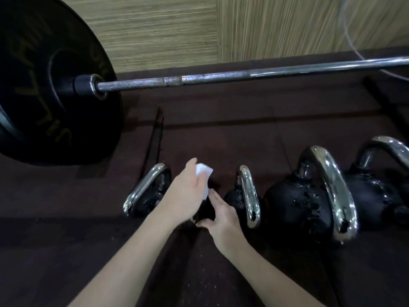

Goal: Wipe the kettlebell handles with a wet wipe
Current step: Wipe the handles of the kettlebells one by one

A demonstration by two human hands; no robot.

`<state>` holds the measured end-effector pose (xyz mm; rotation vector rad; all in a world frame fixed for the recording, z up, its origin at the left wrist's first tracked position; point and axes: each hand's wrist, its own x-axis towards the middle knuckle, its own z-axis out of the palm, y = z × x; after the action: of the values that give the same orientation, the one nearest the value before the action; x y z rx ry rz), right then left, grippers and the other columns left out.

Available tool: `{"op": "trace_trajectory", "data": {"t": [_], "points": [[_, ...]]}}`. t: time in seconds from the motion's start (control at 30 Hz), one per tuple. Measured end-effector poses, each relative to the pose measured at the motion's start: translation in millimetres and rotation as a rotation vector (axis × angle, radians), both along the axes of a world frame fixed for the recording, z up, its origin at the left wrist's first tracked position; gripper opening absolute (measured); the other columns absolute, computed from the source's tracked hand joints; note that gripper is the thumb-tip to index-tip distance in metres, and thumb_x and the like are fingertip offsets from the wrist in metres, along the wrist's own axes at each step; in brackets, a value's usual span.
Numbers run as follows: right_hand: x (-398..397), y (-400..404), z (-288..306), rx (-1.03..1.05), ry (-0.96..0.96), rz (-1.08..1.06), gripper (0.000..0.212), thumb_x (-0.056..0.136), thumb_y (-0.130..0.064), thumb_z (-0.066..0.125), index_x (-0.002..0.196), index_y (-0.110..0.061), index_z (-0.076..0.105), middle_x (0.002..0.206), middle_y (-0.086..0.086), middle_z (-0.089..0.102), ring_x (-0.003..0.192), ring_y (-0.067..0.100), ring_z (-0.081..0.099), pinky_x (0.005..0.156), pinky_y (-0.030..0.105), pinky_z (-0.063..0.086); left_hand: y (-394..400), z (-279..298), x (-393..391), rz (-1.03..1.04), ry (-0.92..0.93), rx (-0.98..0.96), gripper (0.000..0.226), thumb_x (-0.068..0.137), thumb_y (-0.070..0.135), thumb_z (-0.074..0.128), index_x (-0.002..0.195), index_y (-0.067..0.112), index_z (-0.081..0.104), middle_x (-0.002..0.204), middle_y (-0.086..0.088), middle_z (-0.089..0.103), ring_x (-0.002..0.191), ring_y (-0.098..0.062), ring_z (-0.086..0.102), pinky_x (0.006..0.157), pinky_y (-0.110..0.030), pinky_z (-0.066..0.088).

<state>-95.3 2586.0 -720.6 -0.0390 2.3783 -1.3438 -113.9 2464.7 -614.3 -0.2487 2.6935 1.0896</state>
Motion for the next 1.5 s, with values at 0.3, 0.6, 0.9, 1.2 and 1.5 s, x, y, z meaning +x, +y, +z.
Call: {"op": "trace_trajectory", "data": {"t": [0.3,0.6,0.9,1.2,1.5], "points": [[21,14,11,-0.061,0.034,0.050,0.093,0.088,-0.026,0.078,0.162,-0.024,0.021,0.166,-0.019,0.014,0.152,-0.004,0.011,0.125,0.019,0.013,-4,-21,59,0.173,0.256,0.336,0.047,0.109,0.054,0.029,0.134,0.029,0.060,0.071,0.027,0.064,0.068,0.007,0.062,0.077,-0.019,0.048],[72,101,35,-0.068,0.025,-0.388,0.039,0.063,-0.047,0.094,0.085,-0.030,0.067,0.093,-0.016,0.073,0.097,-0.003,0.066,0.082,0.017,0.051,24,29,-25,-0.172,0.374,0.231,0.054,0.108,0.057,0.031,0.159,0.040,0.035,0.166,0.021,0.034,0.154,0.006,0.022,0.127,-0.023,0.018],[68,87,18,-0.059,0.177,-0.269,0.110,0.062,-0.055,0.087,0.151,-0.041,0.024,0.152,-0.032,0.031,0.137,-0.027,0.020,0.111,-0.001,0.018,95,-9,-31,-0.618,0.177,-0.205,0.045,0.114,0.030,0.029,0.144,0.015,0.060,0.173,-0.005,0.022,0.162,-0.020,-0.005,0.130,-0.038,0.000],[54,87,3,-0.104,0.153,-0.256,0.109,0.072,-0.045,0.088,0.160,-0.035,0.025,0.163,-0.029,0.020,0.150,-0.011,0.017,0.115,0.001,0.015,92,-10,-42,-0.323,0.002,-0.012,0.043,0.112,0.024,0.033,0.153,0.017,0.038,0.164,-0.008,0.031,0.153,-0.025,0.027,0.120,-0.027,0.022],[48,94,-6,-0.033,0.206,-0.213,0.081,0.083,-0.029,0.084,0.153,-0.027,0.042,0.157,-0.007,0.046,0.144,0.005,0.042,0.120,0.033,0.038,76,-29,11,-0.637,0.373,-0.312,0.052,0.112,0.033,0.031,0.159,0.011,0.035,0.175,-0.004,0.007,0.161,-0.023,-0.017,0.132,-0.040,0.007]]}}
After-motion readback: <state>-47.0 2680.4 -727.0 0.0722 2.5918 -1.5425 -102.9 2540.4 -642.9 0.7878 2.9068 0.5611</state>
